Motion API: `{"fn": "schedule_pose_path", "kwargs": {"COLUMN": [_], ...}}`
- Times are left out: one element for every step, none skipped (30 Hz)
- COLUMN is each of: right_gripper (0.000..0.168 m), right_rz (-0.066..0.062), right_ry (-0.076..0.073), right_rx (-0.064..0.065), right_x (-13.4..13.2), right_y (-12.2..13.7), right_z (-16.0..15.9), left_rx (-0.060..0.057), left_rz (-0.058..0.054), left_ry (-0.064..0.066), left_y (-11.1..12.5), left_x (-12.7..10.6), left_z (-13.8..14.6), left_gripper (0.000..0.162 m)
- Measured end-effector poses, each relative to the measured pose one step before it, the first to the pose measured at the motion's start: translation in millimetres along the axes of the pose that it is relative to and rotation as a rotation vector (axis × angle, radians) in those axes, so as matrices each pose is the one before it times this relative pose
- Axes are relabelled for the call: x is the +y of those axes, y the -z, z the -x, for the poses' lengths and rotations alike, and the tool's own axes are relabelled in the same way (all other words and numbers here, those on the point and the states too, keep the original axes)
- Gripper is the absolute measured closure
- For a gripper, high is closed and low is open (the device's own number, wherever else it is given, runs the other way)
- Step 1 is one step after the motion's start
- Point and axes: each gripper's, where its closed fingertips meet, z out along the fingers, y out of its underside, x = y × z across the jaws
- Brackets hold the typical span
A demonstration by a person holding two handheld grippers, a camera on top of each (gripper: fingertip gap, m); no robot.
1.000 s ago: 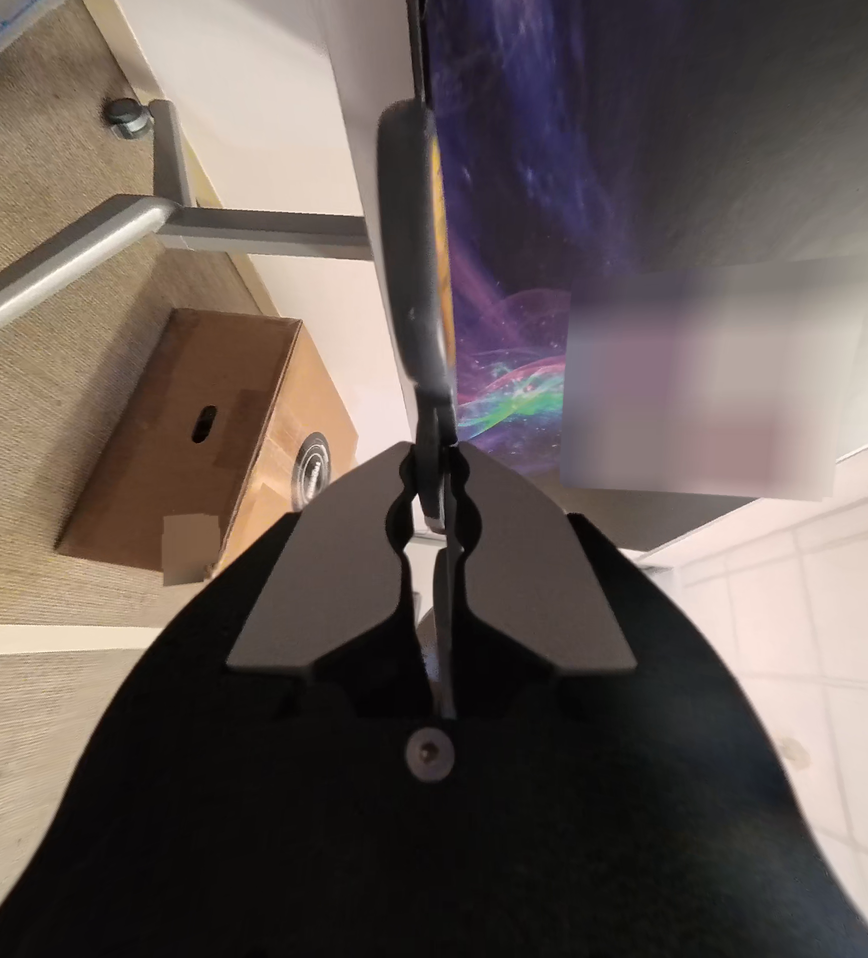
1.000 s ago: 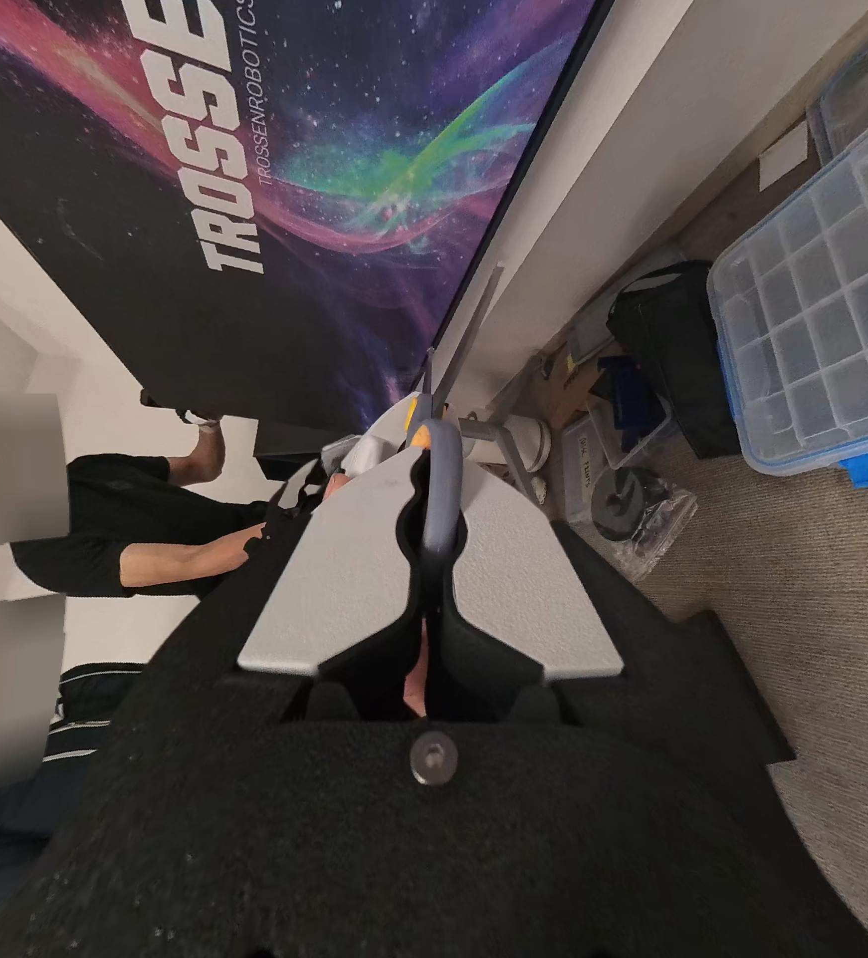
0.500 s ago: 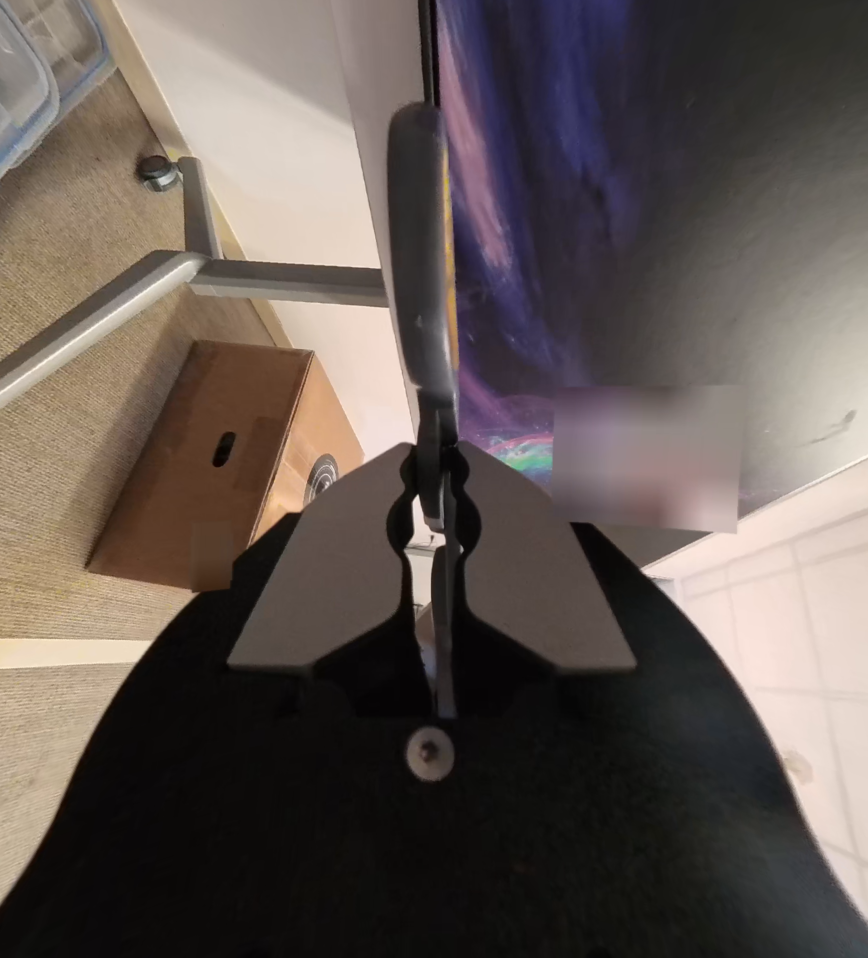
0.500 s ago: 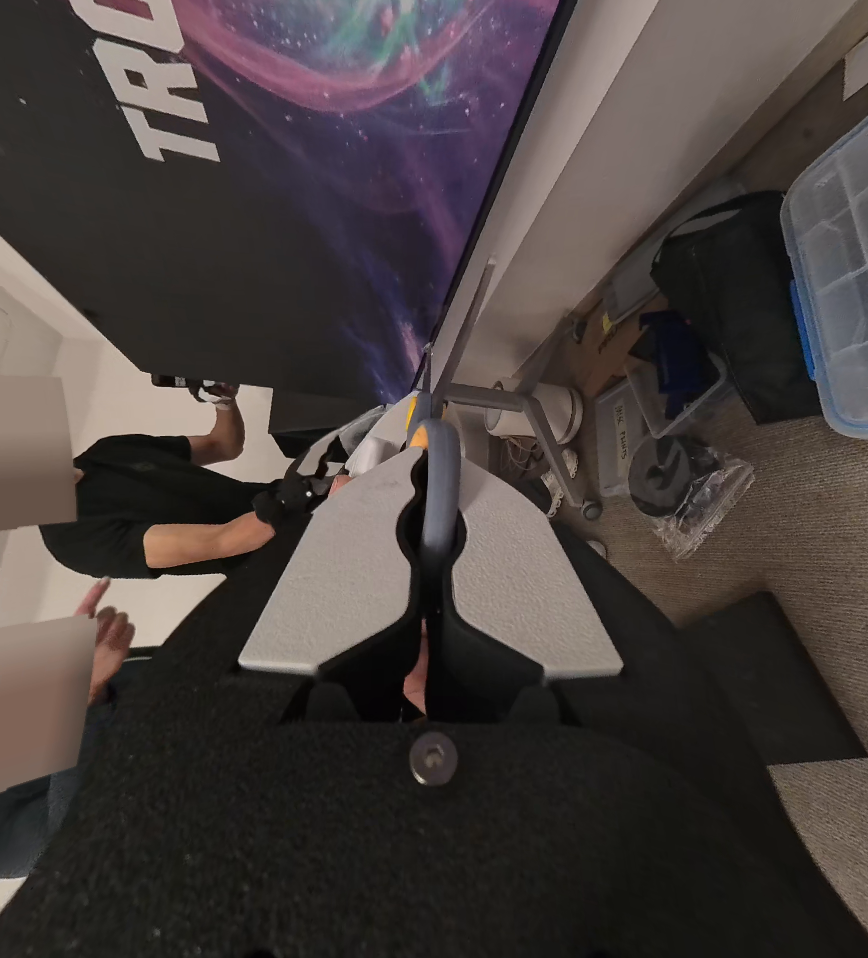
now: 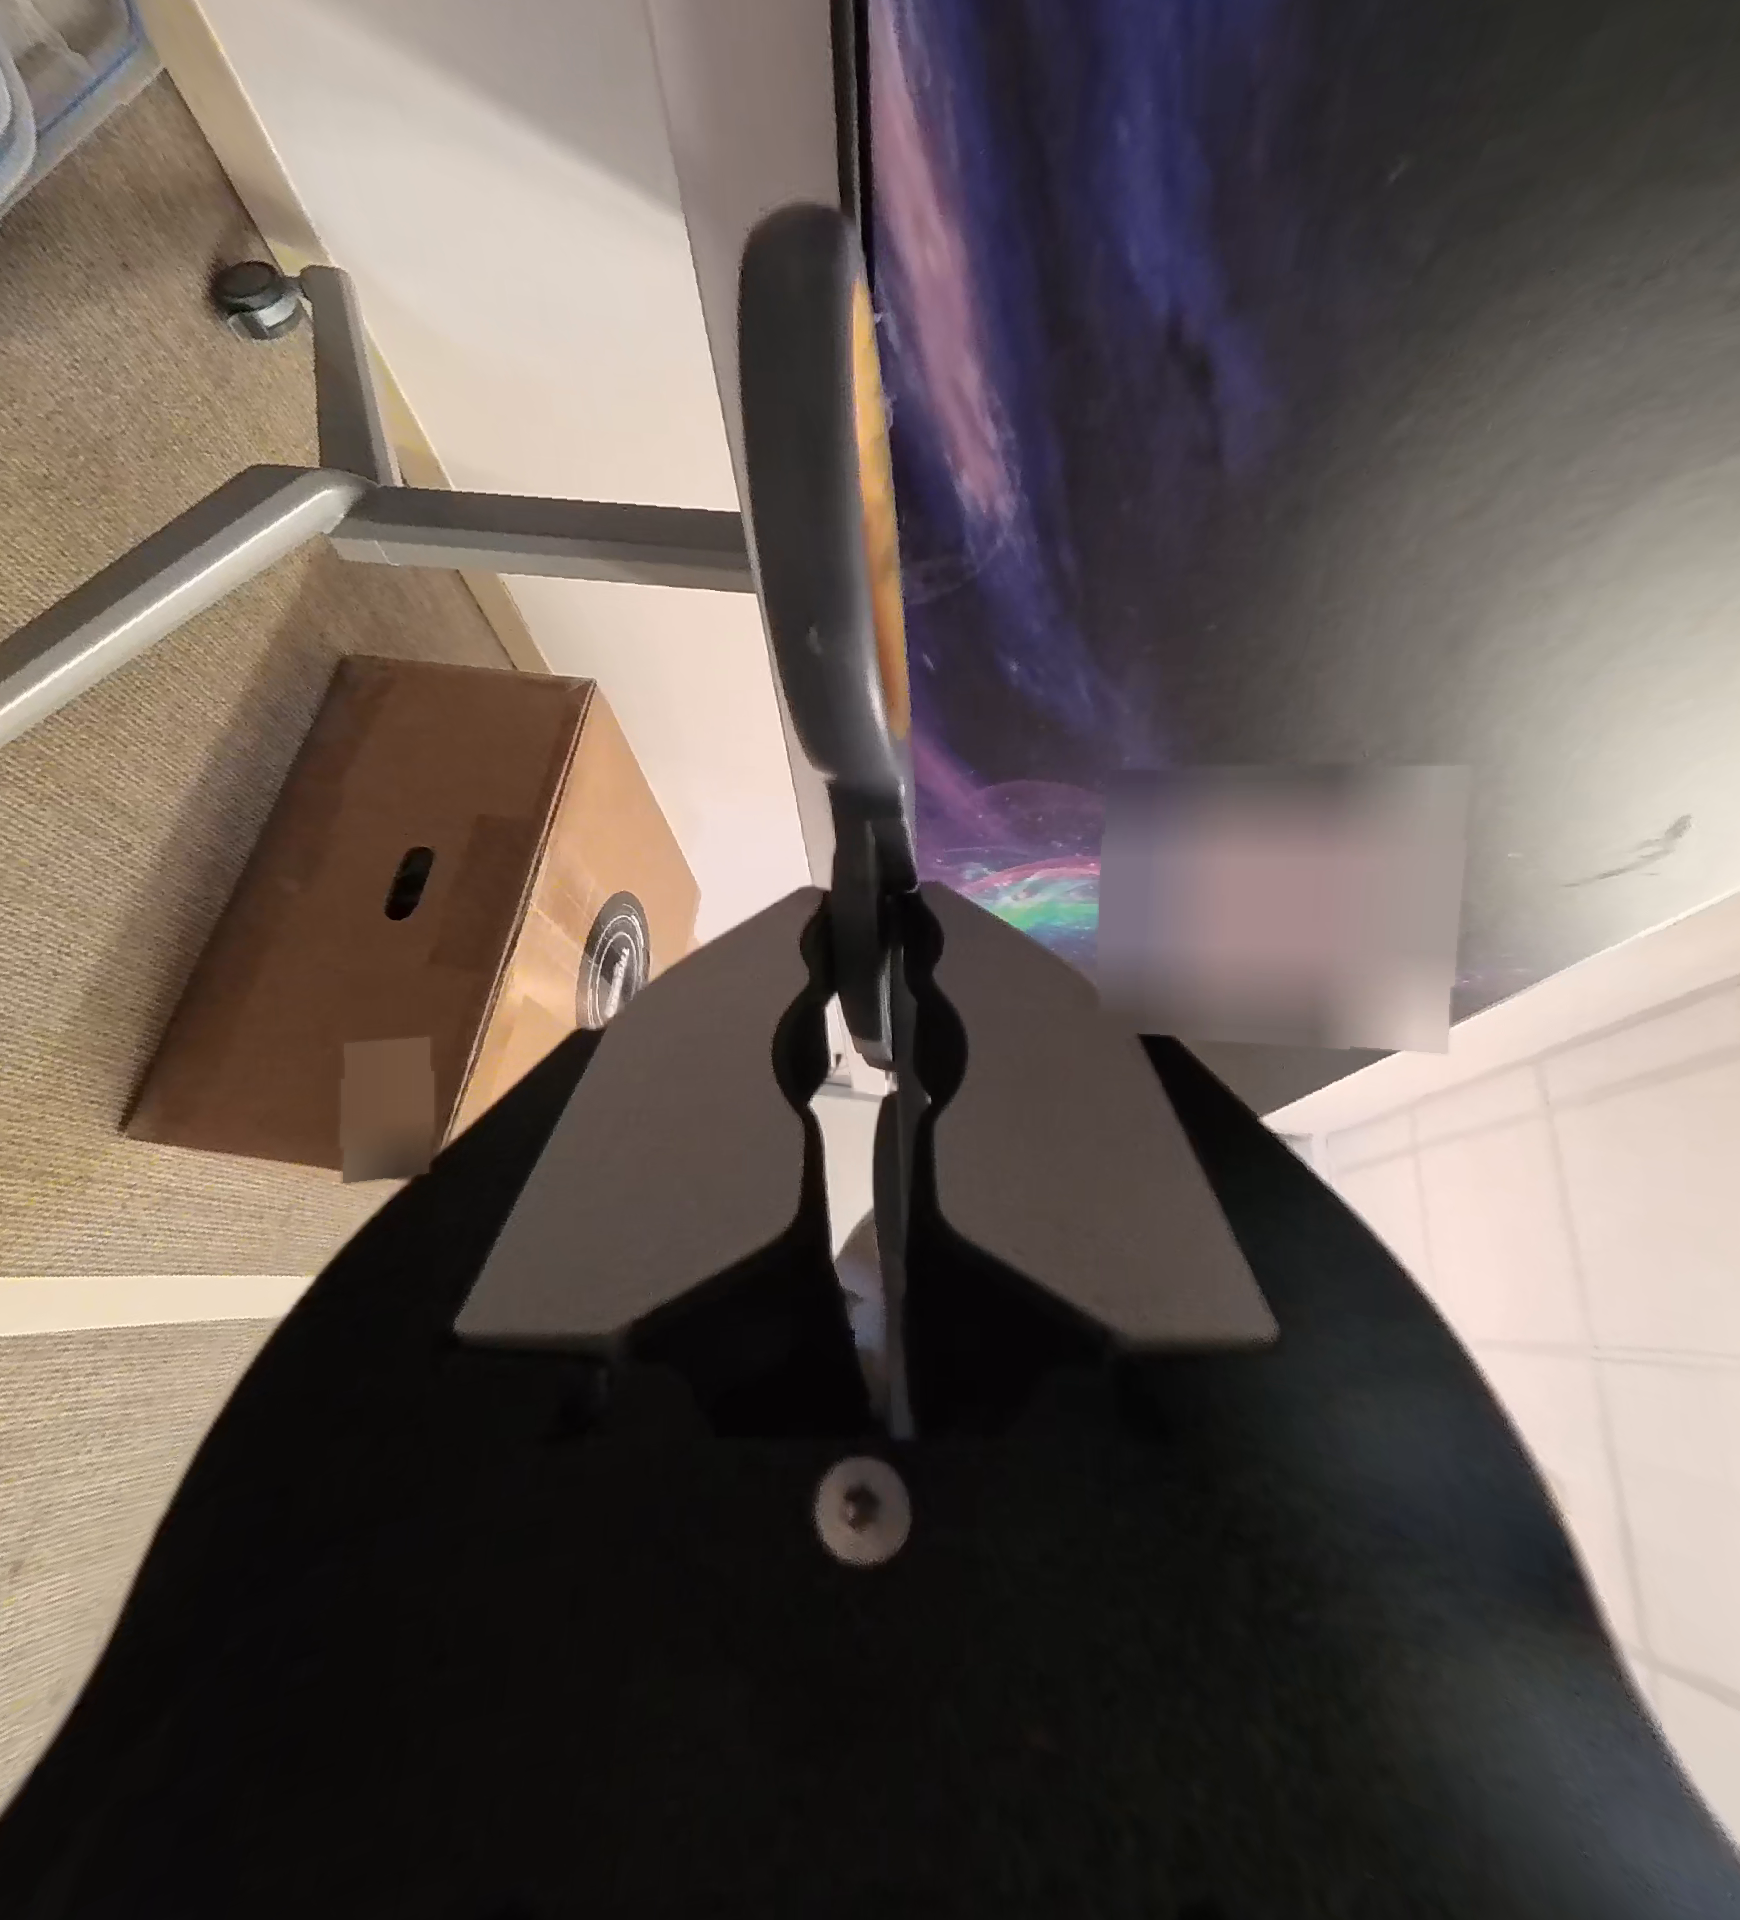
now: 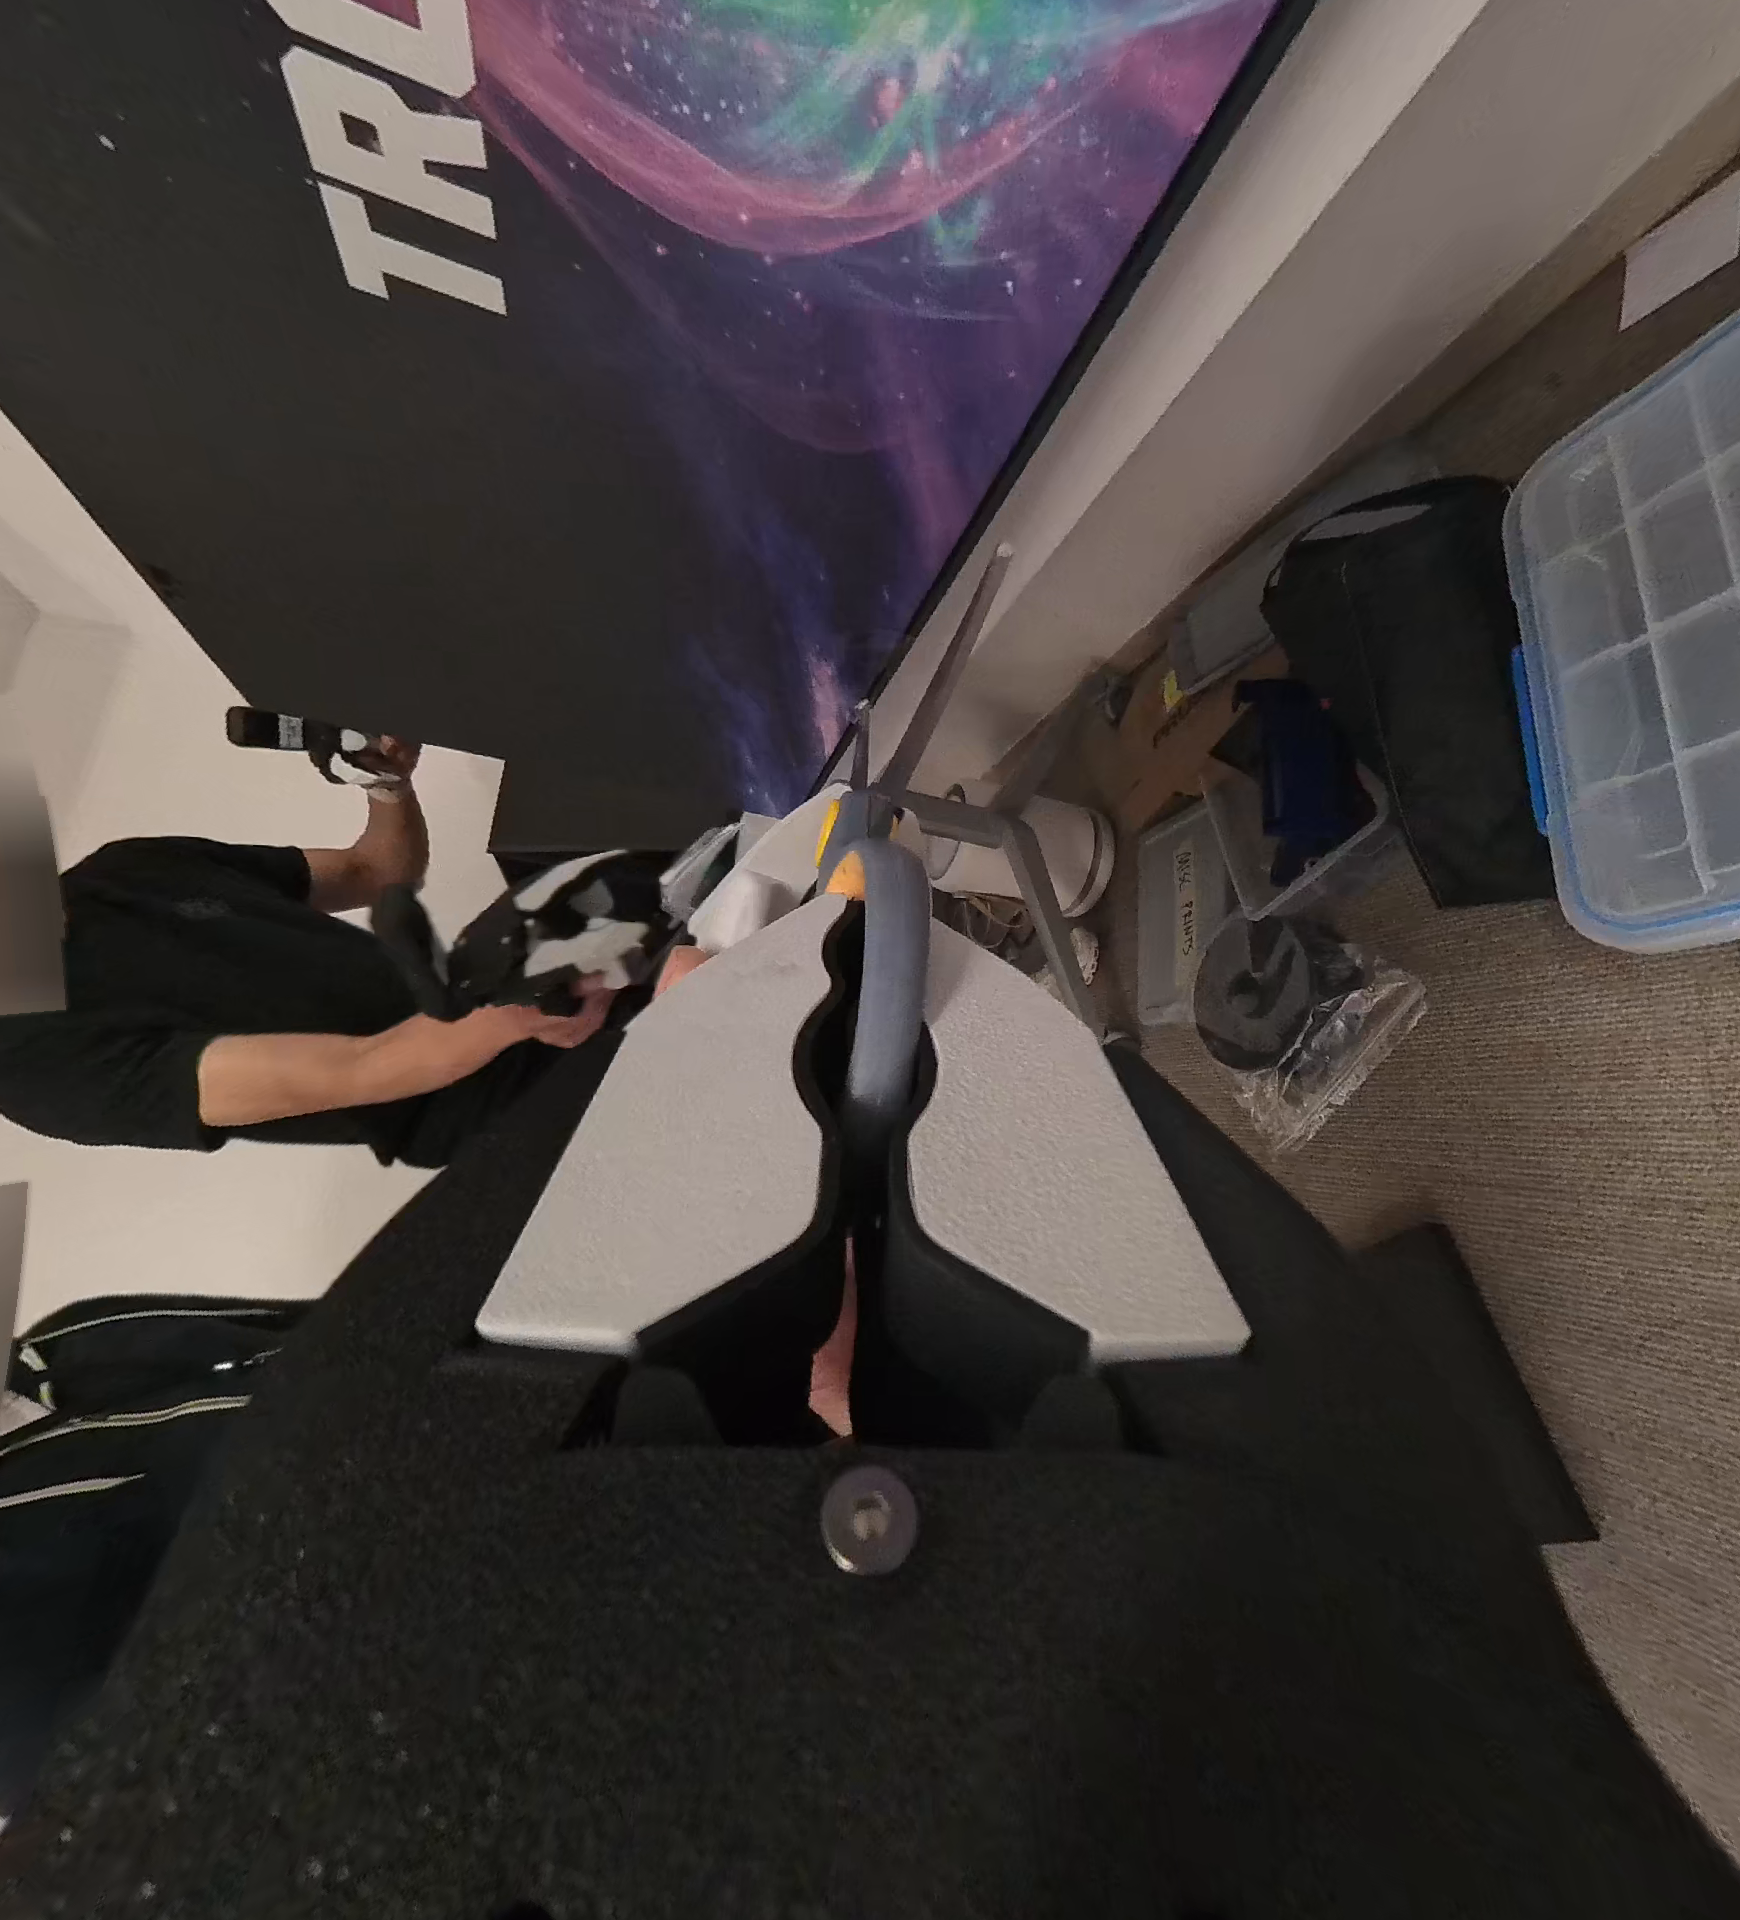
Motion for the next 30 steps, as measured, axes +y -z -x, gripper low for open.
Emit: {"fn": "schedule_pose_path", "kwargs": {"right_gripper": [0.168, 0.168, 0.168, 0.168, 0.168, 0.168, 0.168, 0.168, 0.168, 0.168, 0.168, 0.168, 0.168, 0.168, 0.168, 0.168, 0.168, 0.168, 0.168, 0.168, 0.168, 0.168, 0.168, 0.168, 0.168, 0.168, 0.168, 0.168, 0.168, 0.168], "right_rz": [0.0014, 0.0018, -0.0004, 0.0001, -0.0004, 0.0006, 0.0020, 0.0016, -0.0002, 0.0008, 0.0013, 0.0010, 0.0006, 0.0019, -0.0039, -0.0054, -0.0014, -0.0044, -0.0078, -0.0050, -0.0018, 0.0001, -0.0018, -0.0005, -0.0020, -0.0033, -0.0021, -0.0036, 0.0012, 0.0025], "right_ry": [0.0022, 0.0016, 0.0017, 0.0004, 0.0033, 0.0036, 0.0009, 0.0017, 0.0032, 0.0020, 0.0008, 0.0026, 0.0035, 0.0033, 0.0020, -0.0026, -0.0037, -0.0027, -0.0009, 0.0002, 0.0002, -0.0008, 0.0011, 0.0016, -0.0004, -0.0003, 0.0002, -0.0020, -0.0012, -0.0003], "right_rx": [-0.0038, -0.0009, 0.0006, -0.0011, 0.0019, 0.0003, -0.0015, 0.0009, 0.0007, -0.0009, 0.0003, 0.0008, -0.0013, 0.0000, 0.0023, 0.0023, 0.0032, 0.0034, 0.0020, 0.0030, 0.0006, -0.0015, -0.0018, -0.0014, -0.0004, -0.0008, 0.0000, 0.0019, 0.0027, 0.0007], "right_x": [-0.77, -0.50, -0.87, -1.05, -0.90, -0.82, -0.67, -0.51, -0.83, -0.85, -0.68, -0.62, -0.62, -0.27, -0.82, -1.11, -0.54, -0.99, -2.00, -2.11, -2.03, -1.95, -1.71, -1.22, -1.25, -1.50, -1.01, -0.63, 0.06, 0.31], "right_y": [0.40, 0.68, 0.73, 0.59, 0.73, 0.59, 0.22, 0.15, 0.33, 0.15, 0.12, 0.24, 0.17, 0.47, 1.32, 2.15, 2.56, 2.86, 2.96, 2.81, 1.80, 0.94, 0.57, 0.29, 0.46, 0.65, 1.00, 1.49, 1.31, 0.59], "right_z": [0.64, -0.09, -0.66, -0.41, -0.54, -0.34, -0.07, -0.37, -0.31, -0.14, -0.28, -0.13, 0.20, 0.29, -0.25, -1.06, -1.63, -1.61, -0.95, -0.73, -0.56, -0.33, -0.12, -0.06, -0.24, -0.15, -0.32, -0.73, -1.01, -0.56], "left_rx": [0.0021, -0.0001, -0.0008, -0.0005, 0.0008, 0.0033, 0.0009, -0.0002, 0.0006, -0.0002, -0.0010, 0.0024, 0.0028, 0.0021, 0.0011, -0.0009, -0.0017, 0.0014, 0.0035, -0.0002, 0.0025, 0.0050, 0.0041, 0.0014, -0.0033, -0.0027, -0.0002, -0.0021, -0.0007, 0.0049], "left_rz": [0.0039, -0.0001, -0.0013, -0.0010, 0.0016, -0.0011, -0.0012, 0.0000, 0.0015, 0.0010, 0.0009, -0.0008, -0.0011, -0.0014, 0.0049, 0.0019, 0.0069, 0.0023, 0.0093, -0.0006, -0.0024, -0.0021, -0.0023, -0.0033, 0.0037, 0.0057, 0.0062, 0.0077, -0.0027, -0.0046], "left_ry": [-0.0008, 0.0002, 0.0008, -0.0016, -0.0005, 0.0040, 0.0005, -0.0019, 0.0023, 0.0007, -0.0026, 0.0033, 0.0029, -0.0001, 0.0022, 0.0010, -0.0010, 0.0003, 0.0011, 0.0037, 0.0044, 0.0038, 0.0006, 0.0034, -0.0016, -0.0035, -0.0003, -0.0032, 0.0017, 0.0078], "left_y": [-0.50, -0.65, -0.95, -0.69, -0.77, -0.80, -0.35, -0.47, -0.67, -0.56, -0.40, -0.36, -0.29, -0.20, -0.95, -1.26, -1.51, -1.33, -2.25, -2.00, -1.54, -1.15, -0.86, -0.51, -0.73, -0.83, -0.79, -1.78, -0.68, -0.15], "left_x": [0.62, 0.88, 0.80, 0.78, 1.03, 0.58, 0.28, 0.25, 0.45, 0.38, 0.23, 0.32, 0.35, 0.53, 2.03, 2.23, 3.26, 2.75, 4.10, 2.74, 1.97, 1.27, 0.83, 0.41, 0.92, 1.22, 1.29, 1.96, 0.85, 0.42], "left_z": [-0.20, -0.14, -0.01, -0.06, -0.04, -0.27, -0.05, 0.02, -0.12, 0.01, 0.06, -0.16, -0.27, -0.24, 0.04, 0.21, 0.41, 0.29, -0.48, -0.17, -0.24, -0.22, -0.16, -0.08, -0.02, -0.30, -0.15, 0.03, 0.21, 0.11], "left_gripper": [0.151, 0.151, 0.151, 0.151, 0.151, 0.151, 0.151, 0.151, 0.151, 0.151, 0.151, 0.151, 0.151, 0.151, 0.151, 0.151, 0.151, 0.151, 0.151, 0.151, 0.151, 0.151, 0.151, 0.151, 0.151, 0.151, 0.151, 0.151, 0.151, 0.152]}}
